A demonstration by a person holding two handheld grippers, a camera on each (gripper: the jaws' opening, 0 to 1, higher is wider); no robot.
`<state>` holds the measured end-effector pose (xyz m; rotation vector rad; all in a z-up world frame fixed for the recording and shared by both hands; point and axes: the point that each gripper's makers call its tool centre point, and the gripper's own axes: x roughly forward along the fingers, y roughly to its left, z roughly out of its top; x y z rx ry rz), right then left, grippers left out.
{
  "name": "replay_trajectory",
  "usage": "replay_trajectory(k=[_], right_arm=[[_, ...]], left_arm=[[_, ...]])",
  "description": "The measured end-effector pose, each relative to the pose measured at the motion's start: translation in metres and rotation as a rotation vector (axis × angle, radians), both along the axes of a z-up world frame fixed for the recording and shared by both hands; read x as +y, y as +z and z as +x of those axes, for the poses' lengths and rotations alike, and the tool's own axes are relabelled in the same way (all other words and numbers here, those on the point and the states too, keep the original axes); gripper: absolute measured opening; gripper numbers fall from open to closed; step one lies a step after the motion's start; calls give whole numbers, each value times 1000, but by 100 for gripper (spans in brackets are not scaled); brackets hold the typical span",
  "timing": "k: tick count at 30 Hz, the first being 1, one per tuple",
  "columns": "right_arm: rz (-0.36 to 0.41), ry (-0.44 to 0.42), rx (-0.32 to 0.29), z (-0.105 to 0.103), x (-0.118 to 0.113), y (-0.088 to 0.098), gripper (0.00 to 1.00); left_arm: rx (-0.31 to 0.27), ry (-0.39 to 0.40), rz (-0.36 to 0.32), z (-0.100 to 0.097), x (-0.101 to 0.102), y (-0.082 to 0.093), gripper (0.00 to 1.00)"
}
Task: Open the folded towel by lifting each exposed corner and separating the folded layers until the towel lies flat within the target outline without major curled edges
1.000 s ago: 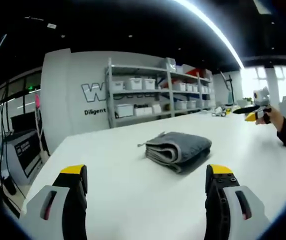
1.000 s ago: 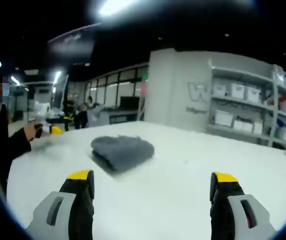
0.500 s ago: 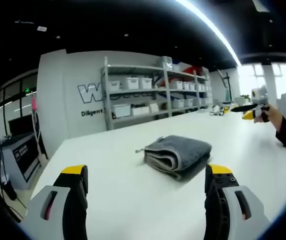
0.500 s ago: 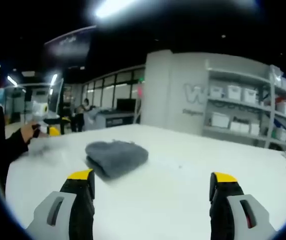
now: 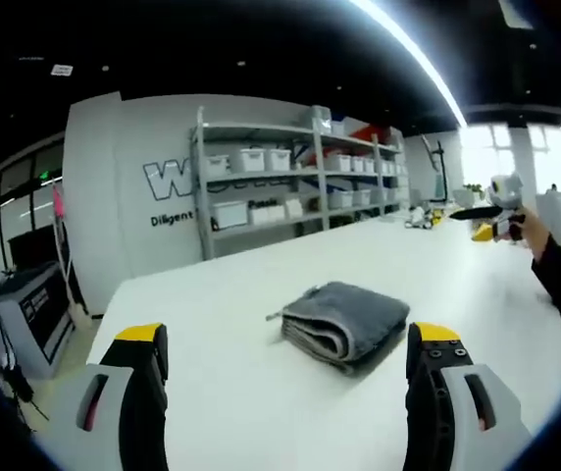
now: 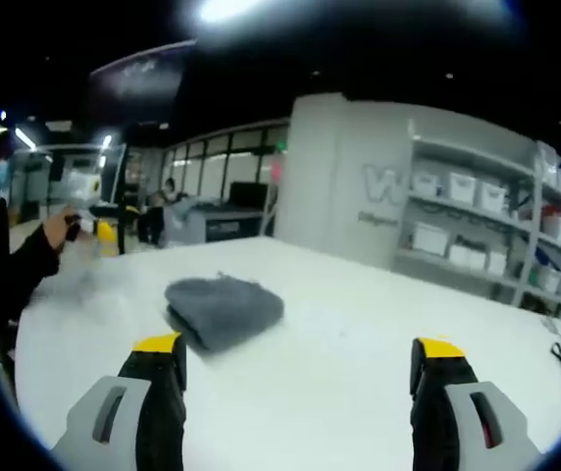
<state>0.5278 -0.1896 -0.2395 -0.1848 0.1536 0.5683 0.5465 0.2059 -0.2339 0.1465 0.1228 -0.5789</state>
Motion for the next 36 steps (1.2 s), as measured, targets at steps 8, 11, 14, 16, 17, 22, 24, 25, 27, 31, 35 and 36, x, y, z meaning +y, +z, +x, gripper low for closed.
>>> replay_trajectory(k=[8, 11, 14, 16, 17, 22, 24, 25, 27, 31, 35, 36], right_arm=[[51, -1, -26, 15, 1, 56, 89], [72, -8, -24, 24, 0, 65, 92], [88, -22, -27, 33, -1, 69, 92], [72, -37, -29, 41, -3, 69, 93], [44, -50, -19, 46, -7, 65, 94], [-53, -80, 56, 66, -19, 44, 87], [-74, -70, 58, 61, -18, 44, 89], [-74, -67, 62, 58, -18, 46, 89], [-51, -62, 22, 53, -16, 58, 87], [-15, -92, -55, 40, -11, 79, 86], [-78, -56, -114, 29, 18, 84, 86], [-113, -27, -119, 28, 26, 79, 86]], left_arm=[[-84, -26, -53, 26, 1, 64, 100], [-87, -10, -111, 34, 4, 68, 100], [-65, -21, -88, 42, 4, 58, 100], [-66, 10, -81, 48, 12, 57, 100], [-65, 22, -79, 50, 15, 56, 100], [-59, 29, -59, 52, 9, 52, 100], [-59, 6, -47, 49, 1, 52, 100], [-60, 2, -49, 48, -2, 53, 100], [-62, -3, -50, 46, -6, 54, 100], [-57, -12, -41, 46, -13, 51, 100], [-50, -19, -55, 45, -16, 50, 100], [-48, -21, -51, 45, -17, 49, 100]])
